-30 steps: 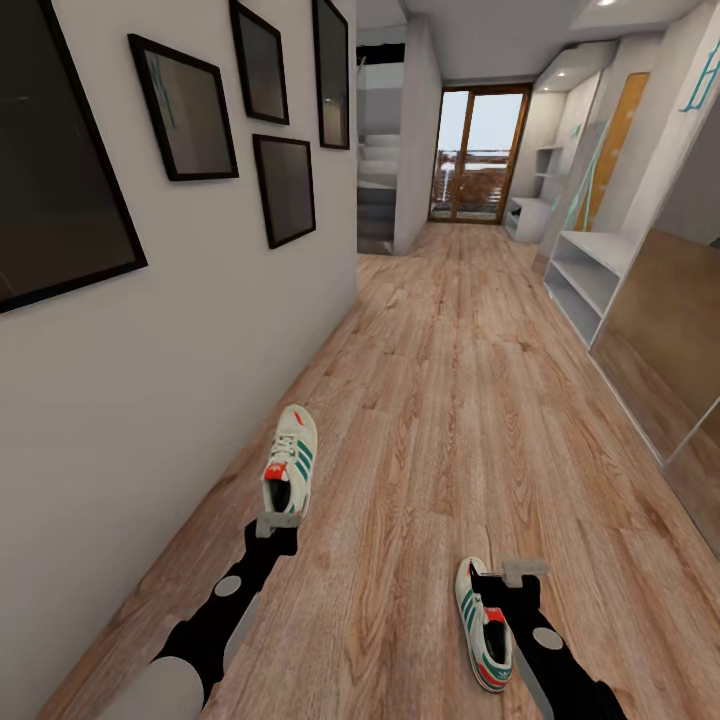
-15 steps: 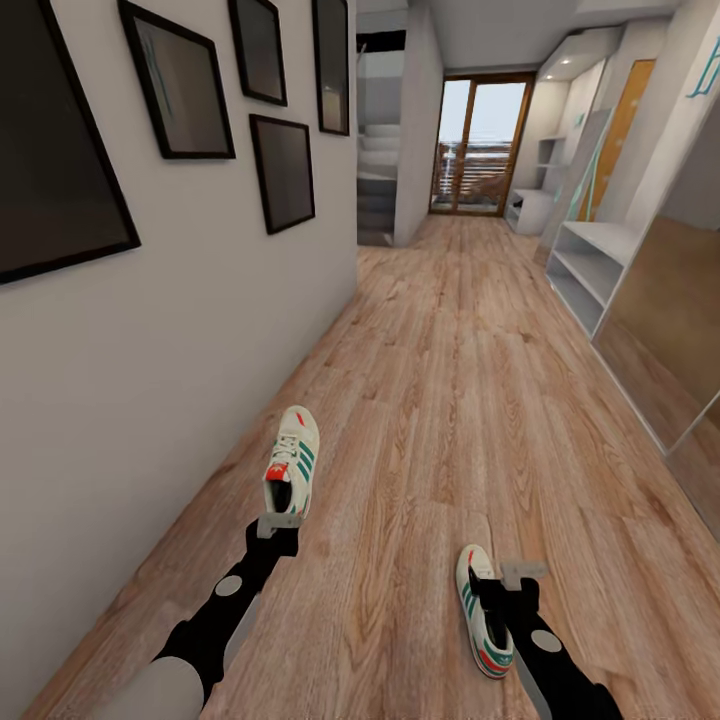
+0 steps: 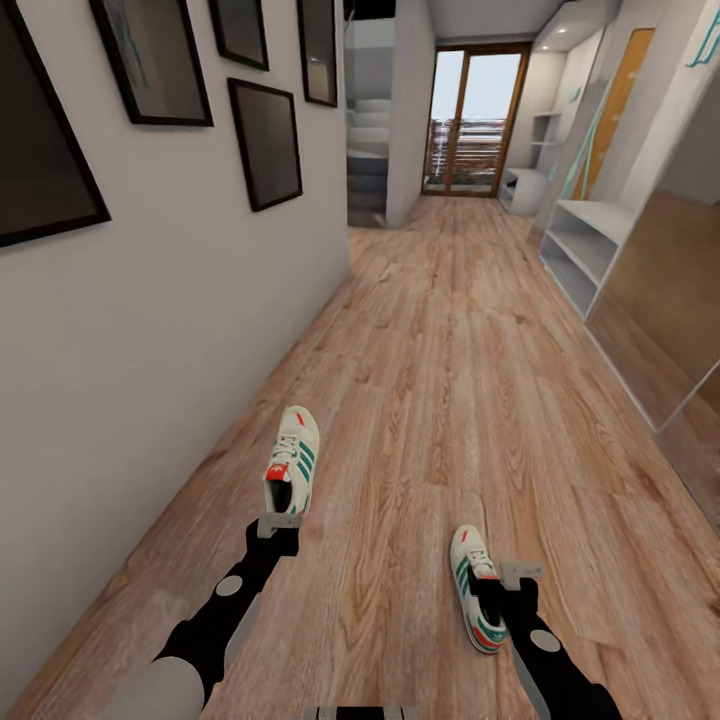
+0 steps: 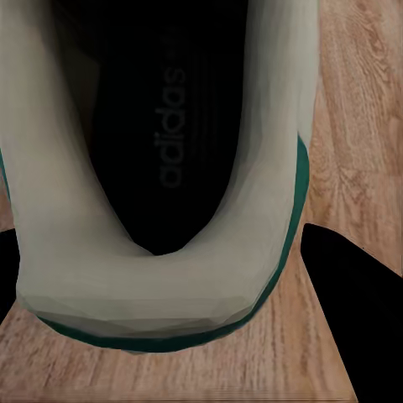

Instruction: Pick up the two gym shoes and the two sandals from the corridor floor and place them onto the hallstand (shoe rack) in the corridor, making sure they are on the rack and not on the floor. Arrange them so the two gym shoes are next to each other and the two sandals are next to each other.

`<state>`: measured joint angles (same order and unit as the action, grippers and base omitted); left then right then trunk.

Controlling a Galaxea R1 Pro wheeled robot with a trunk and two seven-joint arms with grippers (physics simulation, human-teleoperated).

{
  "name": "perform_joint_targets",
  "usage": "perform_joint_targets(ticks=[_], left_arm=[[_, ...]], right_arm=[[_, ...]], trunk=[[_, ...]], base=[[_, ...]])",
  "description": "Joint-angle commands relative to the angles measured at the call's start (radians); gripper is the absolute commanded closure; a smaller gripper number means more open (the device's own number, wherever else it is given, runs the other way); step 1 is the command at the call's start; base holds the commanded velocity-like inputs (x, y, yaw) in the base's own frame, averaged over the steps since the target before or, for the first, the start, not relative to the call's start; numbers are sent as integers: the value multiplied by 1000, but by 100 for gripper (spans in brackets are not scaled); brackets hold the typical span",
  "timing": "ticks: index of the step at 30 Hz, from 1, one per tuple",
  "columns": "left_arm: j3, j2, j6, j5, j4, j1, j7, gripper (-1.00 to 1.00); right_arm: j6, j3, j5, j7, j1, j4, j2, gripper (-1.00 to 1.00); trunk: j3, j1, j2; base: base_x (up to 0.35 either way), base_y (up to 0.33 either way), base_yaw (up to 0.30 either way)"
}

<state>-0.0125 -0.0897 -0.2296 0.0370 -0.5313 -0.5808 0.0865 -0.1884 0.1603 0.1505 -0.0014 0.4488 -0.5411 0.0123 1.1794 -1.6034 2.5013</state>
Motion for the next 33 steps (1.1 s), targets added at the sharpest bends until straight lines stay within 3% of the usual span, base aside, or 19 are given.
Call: perform_joint_targets(ticks=[1,18,33], left_arm=[[-1,0,-3,4,0,-1,1,100],[-1,1,-4,4,-1,-1,1,100],[-1,1,-4,4,-1,-1,1,100]], right_arm=[[-3,4,11,0,1,1,-1,-100],[-5,5,10,0,1,0,0,-100],[-5,5,9,0,1,0,0,-100]], trunk=[[5,0,1],[82,-8,5],[150,-15,8]], base=[[0,0,-17],[0,0,-123],[0,0,-11]])
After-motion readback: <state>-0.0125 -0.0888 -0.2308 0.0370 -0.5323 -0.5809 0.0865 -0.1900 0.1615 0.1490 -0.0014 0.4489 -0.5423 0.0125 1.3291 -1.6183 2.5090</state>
